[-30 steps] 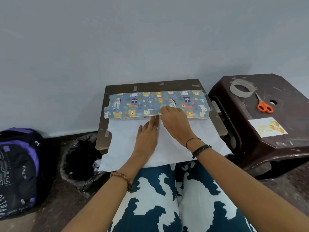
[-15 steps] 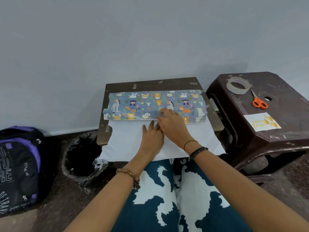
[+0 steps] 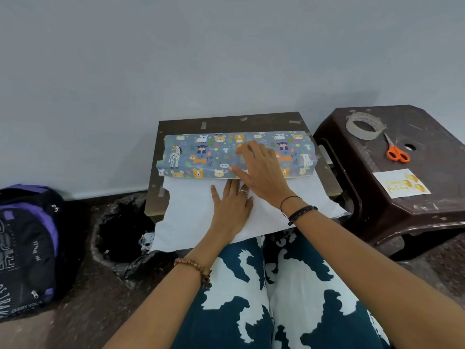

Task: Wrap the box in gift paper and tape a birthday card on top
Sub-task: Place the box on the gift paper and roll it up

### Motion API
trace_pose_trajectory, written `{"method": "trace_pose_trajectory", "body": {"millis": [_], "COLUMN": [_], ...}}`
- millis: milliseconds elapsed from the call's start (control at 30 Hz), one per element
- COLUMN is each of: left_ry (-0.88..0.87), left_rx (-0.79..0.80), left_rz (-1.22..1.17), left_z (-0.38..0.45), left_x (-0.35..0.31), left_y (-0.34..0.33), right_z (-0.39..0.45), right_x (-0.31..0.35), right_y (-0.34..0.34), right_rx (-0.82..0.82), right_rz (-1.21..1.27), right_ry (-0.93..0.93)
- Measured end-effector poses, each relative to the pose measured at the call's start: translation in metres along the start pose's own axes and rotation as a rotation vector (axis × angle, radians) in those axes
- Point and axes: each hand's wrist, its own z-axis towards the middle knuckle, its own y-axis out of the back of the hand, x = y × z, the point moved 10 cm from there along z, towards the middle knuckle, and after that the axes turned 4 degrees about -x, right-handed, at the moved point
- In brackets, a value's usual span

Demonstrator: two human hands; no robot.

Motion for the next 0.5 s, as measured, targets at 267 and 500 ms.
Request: {"method": "trace_pose_trajectory", "body": {"millis": [267, 500], "left_ry": [0.088, 0.111], "left_rx": [0.069, 0.104], "left_rz": [0.039, 0.048], "left_z": [-0.005, -0.002], "left_x": [0.007, 0.011], "left_y": [-0.005, -0.011], "right_z": [-0.002, -0.007], "right_x": [0.012, 0.002], "right_y": [-0.033, -0.048], "right_rx": [0.281, 0.348], "right_rz": [0.023, 0.092], "right_ry": [0.054, 0.013]}}
